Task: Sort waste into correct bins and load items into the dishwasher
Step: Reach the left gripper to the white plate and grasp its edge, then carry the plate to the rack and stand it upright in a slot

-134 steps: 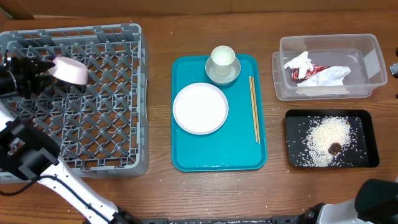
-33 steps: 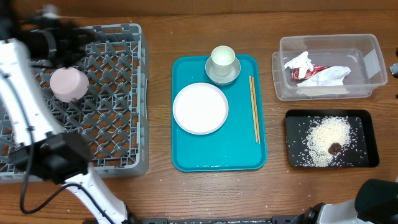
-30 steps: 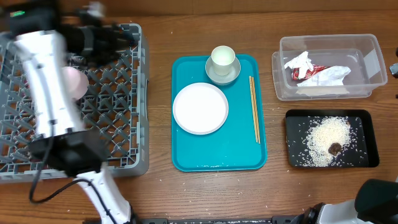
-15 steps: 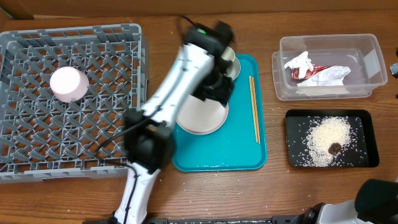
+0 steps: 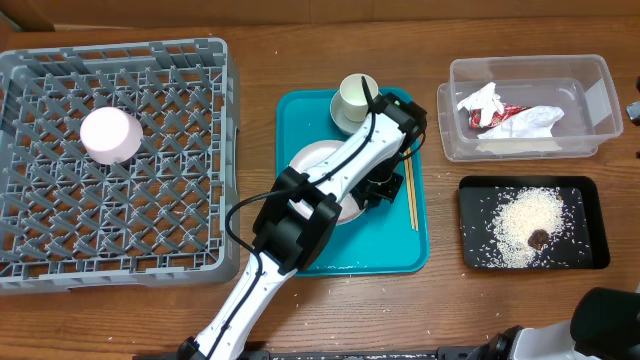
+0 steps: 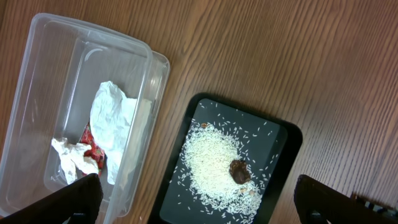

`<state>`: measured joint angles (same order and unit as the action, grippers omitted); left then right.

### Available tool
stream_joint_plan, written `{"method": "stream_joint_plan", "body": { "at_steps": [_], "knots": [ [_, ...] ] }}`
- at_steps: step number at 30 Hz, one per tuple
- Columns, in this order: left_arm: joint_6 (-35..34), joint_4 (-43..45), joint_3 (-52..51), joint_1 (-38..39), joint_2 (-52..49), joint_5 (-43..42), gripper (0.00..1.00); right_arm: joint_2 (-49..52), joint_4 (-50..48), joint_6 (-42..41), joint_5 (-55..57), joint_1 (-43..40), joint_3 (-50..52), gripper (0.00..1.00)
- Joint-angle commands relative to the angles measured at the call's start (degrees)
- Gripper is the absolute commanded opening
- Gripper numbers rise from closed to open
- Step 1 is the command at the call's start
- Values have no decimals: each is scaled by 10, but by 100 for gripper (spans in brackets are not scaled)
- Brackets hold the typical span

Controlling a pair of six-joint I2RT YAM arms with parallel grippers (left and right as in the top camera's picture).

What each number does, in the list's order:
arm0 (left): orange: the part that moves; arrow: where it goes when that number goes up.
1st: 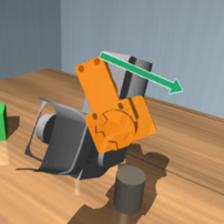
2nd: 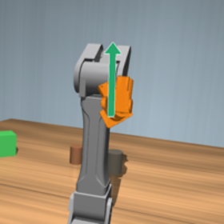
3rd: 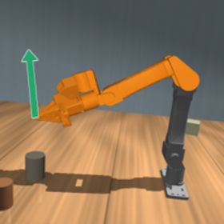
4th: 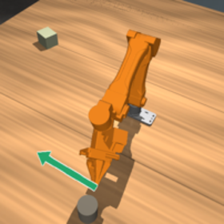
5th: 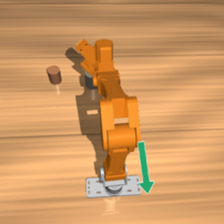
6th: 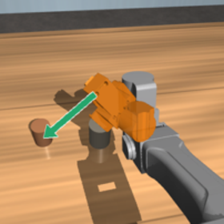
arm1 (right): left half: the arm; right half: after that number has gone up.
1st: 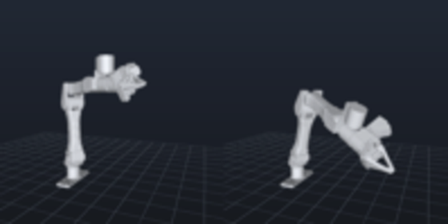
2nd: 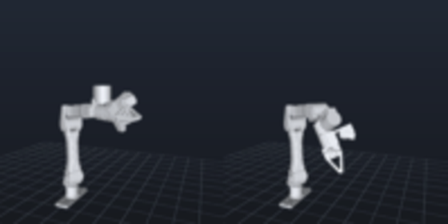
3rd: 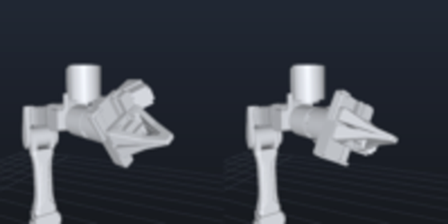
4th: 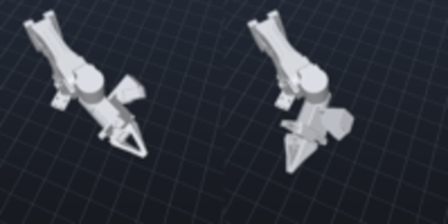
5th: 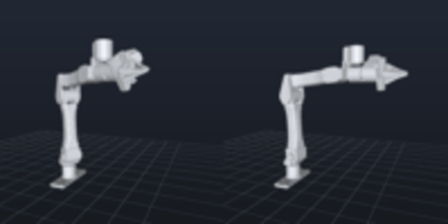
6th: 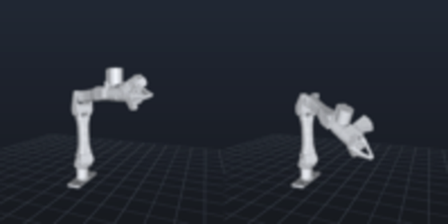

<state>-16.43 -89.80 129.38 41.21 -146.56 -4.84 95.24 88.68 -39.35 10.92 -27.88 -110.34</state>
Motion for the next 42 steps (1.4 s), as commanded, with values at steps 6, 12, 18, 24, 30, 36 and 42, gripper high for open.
{"method": "stream_joint_plan", "body": {
  "at_steps": [6, 12, 18, 24, 30, 36, 42],
  "knots": [
    [-17, -51, 48, -10, 7, 0, 4, -1, -1, 2, 6, -1, -11, 100],
    [-20, -70, 146, -34, 91, -6, 4, -1, -1, 2, 6, -1, -11, 100],
    [-16, -70, 188, -125, 243, 12, 4, -1, -1, 2, 6, -1, -11, 100],
    [-15, -26, 188, -298, 339, 9, 4, -1, -1, 2, 6, -1, -11, 100],
    [127, 42, 183, -453, 320, -155, 4, -1, -1, 2, 6, -1, -11, 100],
    [290, 40, 183, -547, 238, -402, 4, -1, -1, 2, 6, -1, -11, 100],
    [329, 18, 183, -603, 155, -437, 4, -1, -1, 2, 6, -1, -11, 100]
  ]
}}
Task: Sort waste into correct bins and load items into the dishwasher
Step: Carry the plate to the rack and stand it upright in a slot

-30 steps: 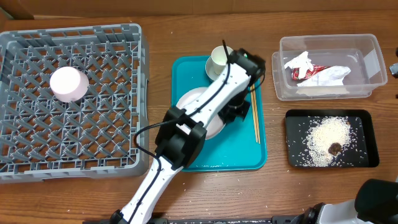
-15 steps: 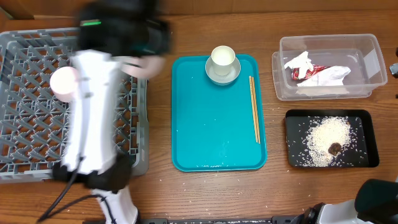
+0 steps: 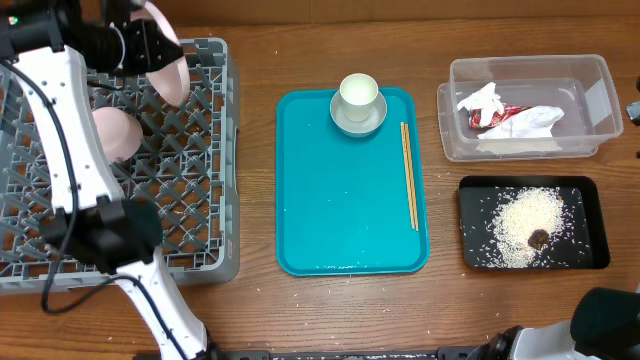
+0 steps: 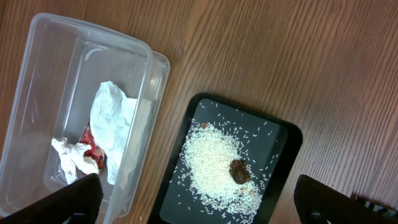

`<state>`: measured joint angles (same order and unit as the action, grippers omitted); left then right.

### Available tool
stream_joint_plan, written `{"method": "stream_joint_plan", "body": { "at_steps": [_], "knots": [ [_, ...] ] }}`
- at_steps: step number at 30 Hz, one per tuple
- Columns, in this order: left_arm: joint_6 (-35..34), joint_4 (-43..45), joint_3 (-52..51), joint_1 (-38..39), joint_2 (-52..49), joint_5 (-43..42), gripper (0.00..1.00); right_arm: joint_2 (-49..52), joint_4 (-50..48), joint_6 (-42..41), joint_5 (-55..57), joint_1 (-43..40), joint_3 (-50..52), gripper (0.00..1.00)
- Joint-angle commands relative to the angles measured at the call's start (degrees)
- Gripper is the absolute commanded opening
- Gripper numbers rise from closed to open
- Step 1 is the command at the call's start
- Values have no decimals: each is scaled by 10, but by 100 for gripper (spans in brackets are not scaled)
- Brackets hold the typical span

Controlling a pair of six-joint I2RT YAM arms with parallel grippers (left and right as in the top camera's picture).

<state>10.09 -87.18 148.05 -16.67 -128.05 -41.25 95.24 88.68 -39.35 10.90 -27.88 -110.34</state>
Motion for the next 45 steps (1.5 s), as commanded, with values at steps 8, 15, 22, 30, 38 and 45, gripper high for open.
{"method": "stream_joint_plan", "body": {
  "at_steps": [8, 15, 22, 30, 38, 45],
  "knots": [
    [120, -40, -4, -43, -83, -109, 4, -1, -1, 2, 6, -1, -11, 100],
    [160, -82, -4, -43, -92, -107, 4, -1, -1, 2, 6, -1, -11, 100],
    [185, -97, -3, -47, -73, -61, 4, -1, -1, 2, 6, -1, -11, 100],
    [203, -97, -3, -36, -73, -85, 4, -1, -1, 2, 6, -1, -11, 100],
    [238, -97, -3, -19, -73, -98, 4, -1, -1, 2, 6, -1, -11, 100],
    [243, -96, -3, -36, -72, -98, 4, -1, -1, 2, 6, -1, -11, 100]
  ]
}}
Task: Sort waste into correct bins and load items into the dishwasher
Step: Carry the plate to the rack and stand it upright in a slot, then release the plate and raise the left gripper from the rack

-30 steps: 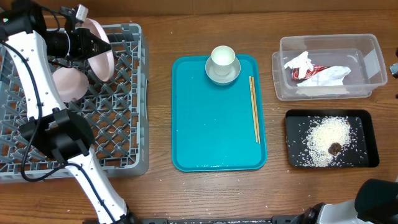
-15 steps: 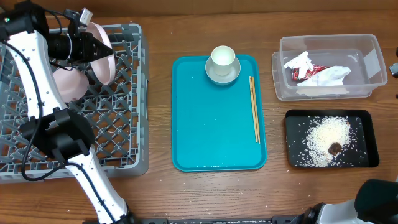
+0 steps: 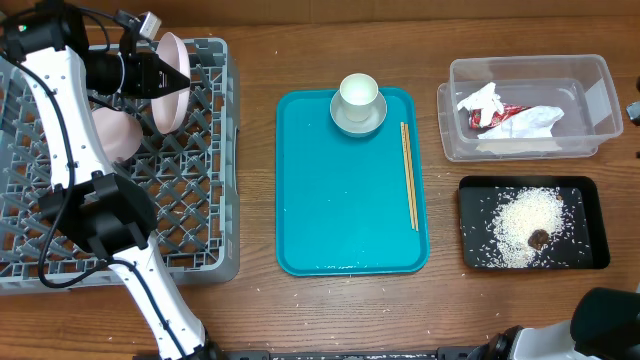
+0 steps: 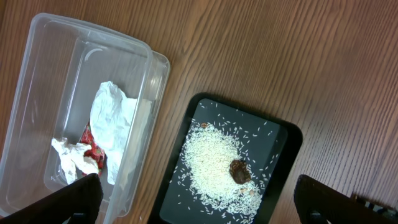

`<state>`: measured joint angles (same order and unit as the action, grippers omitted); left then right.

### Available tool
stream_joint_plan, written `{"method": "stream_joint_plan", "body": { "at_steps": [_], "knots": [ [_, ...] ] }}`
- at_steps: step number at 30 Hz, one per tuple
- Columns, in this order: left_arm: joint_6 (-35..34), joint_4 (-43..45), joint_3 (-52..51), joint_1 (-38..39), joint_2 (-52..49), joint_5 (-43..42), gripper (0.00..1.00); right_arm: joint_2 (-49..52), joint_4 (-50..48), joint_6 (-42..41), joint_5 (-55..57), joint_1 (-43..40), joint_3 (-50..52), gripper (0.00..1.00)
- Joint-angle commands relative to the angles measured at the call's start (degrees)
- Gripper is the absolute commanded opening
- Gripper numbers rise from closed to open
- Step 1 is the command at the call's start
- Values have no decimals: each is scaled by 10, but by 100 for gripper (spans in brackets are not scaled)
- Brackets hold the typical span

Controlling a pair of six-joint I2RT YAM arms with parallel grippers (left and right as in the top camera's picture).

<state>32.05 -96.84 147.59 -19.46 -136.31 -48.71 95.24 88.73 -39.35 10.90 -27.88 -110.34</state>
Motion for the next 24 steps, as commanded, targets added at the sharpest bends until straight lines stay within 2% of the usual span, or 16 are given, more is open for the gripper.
{"method": "stream_joint_plan", "body": {
  "at_steps": [1, 6, 9, 10, 13, 15, 16, 24],
  "knots": [
    [23, 2, 1, -11, 11, -24, 4, -1, -2, 2, 6, -1, -11, 100],
    [16, 12, 1, -26, 11, -24, 8, -1, -2, 2, 6, -1, -11, 100],
    [-30, 28, 1, -43, 11, -24, 13, -1, -2, 2, 6, -1, -11, 100],
    [-50, 33, 1, -49, 11, -24, 27, -1, -2, 2, 6, -1, -11, 100],
    [-102, 46, 3, -68, 11, -21, 54, -1, -2, 2, 6, -1, -11, 100],
    [-129, 46, 10, -82, 11, -19, 79, -1, -2, 2, 6, -1, -11, 100],
    [-143, 45, 16, -90, 11, -19, 85, -1, -2, 2, 6, -1, -11, 100],
    [-211, 0, 113, -131, 34, -9, 87, -1, -2, 2, 6, -1, -11, 100]
  ]
}}
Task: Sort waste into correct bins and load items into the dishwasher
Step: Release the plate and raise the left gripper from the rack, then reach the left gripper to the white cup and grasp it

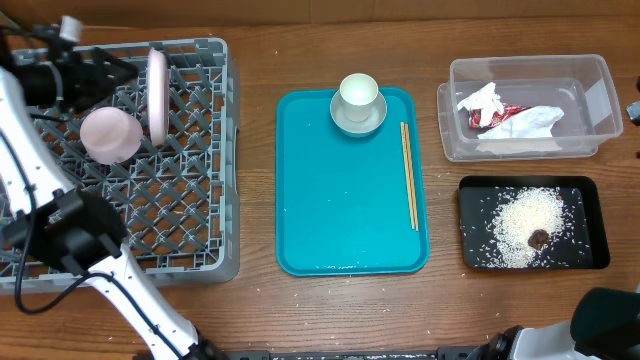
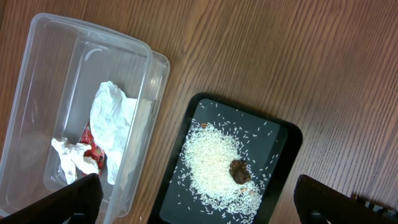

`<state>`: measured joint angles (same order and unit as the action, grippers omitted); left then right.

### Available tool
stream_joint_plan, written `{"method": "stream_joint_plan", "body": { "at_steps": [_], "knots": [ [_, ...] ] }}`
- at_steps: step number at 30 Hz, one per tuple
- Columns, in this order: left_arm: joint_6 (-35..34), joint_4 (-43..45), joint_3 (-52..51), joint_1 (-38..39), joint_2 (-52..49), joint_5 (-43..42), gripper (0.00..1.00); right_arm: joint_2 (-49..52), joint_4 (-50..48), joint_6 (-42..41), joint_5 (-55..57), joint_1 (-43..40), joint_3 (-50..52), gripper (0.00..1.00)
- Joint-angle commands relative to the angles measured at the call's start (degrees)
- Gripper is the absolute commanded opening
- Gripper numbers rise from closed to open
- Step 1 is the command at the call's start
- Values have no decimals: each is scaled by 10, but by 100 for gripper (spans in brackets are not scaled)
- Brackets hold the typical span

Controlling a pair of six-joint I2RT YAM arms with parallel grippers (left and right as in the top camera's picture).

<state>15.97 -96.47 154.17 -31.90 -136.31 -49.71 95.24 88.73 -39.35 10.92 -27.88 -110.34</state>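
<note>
A pink plate [image 1: 157, 82] stands on edge in the grey dish rack [image 1: 190, 200], next to an upturned pink cup [image 1: 110, 135]. My left gripper [image 1: 122, 72] is just left of the plate, apart from it, and looks open and empty. A white cup on a saucer [image 1: 358, 100] and a pair of chopsticks [image 1: 409, 175] lie on the teal tray [image 1: 340, 220]. My right gripper [image 2: 199, 208] hangs open high above the table, with its fingers [image 2: 78, 199] wide apart and nothing between them.
A clear bin [image 1: 590, 80] at the back right holds crumpled paper and a red wrapper [image 2: 93, 146]. In front of it a black tray [image 1: 590, 250] holds rice [image 2: 214, 162] with a brown scrap on it. The left arm reaches over the rack's left side.
The pink plate was tilted over the rack in my left gripper. It now stands on edge in the rack, and the gripper sits a little left of it, let go. The right arm has not moved.
My left gripper was down on the teal tray at the plate beside the cup. Then it held the plate over the rack's far edge, then tilted by the pink cup. Now the plate stands in the rack, and cup, saucer and chopsticks lie on the tray.
</note>
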Motion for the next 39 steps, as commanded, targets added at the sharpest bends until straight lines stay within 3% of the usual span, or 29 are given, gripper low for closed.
{"method": "stream_joint_plan", "body": {
  "at_steps": [1, 9, 16, 21, 27, 39],
  "knots": [
    [-61, -3, 56, -7, 44, 4, 87, -1, -2, 2, 6, -1, -11, 100],
    [-75, -3, 69, 78, 153, -14, 85, -1, -2, 2, 6, -1, -11, 100],
    [-68, 18, 68, 275, 164, 39, 87, -1, -2, 2, 6, -1, -11, 100],
    [-89, 76, 61, 426, 117, 200, 91, -1, -2, 2, 6, -1, -11, 100],
    [-93, 178, 61, 541, 28, 418, 91, -1, -2, 2, 6, -1, -11, 100],
    [-91, 229, 61, 614, -129, 433, 69, -1, -2, 2, 6, -1, -11, 100]
  ]
}}
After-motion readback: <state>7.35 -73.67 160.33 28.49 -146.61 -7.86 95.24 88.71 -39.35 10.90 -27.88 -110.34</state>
